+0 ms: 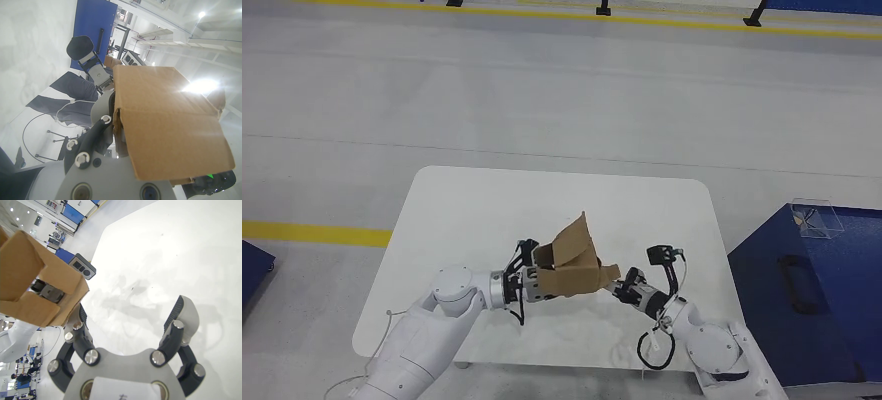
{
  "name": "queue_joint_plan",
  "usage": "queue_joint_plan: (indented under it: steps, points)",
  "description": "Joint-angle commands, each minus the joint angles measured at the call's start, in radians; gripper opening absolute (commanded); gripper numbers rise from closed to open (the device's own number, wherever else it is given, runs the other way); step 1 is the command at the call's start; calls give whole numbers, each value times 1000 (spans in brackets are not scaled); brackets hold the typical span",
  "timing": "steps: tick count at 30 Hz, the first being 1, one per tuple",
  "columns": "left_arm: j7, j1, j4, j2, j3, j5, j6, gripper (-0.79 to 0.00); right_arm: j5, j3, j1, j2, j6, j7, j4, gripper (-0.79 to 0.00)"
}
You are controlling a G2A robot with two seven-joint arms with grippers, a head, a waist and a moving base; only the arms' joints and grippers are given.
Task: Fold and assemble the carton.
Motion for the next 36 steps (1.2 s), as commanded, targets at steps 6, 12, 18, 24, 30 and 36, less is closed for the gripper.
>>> queue_joint_plan:
  steps: [6,12,18,24,30,36]
  points:
    - [4,1,-1,-2,6,2,0,-785,71,32,4,5,-5,8,-11,0]
    - [4,-1,-3,-4,8,5,2,-785,92,35,7,9,-2,17,-26,0]
    - [4,-5,-2,-5,11,8,5,-785,99,33,11,12,2,16,-41,0]
    - [2,-9,-2,-7,15,16,2,-785,99,31,16,15,12,12,-59,0]
    - [-1,-12,0,-7,18,28,-1,-785,81,15,25,16,30,7,-70,0]
    - [-4,-11,1,-7,16,30,-5,-785,58,0,35,18,49,6,-66,0]
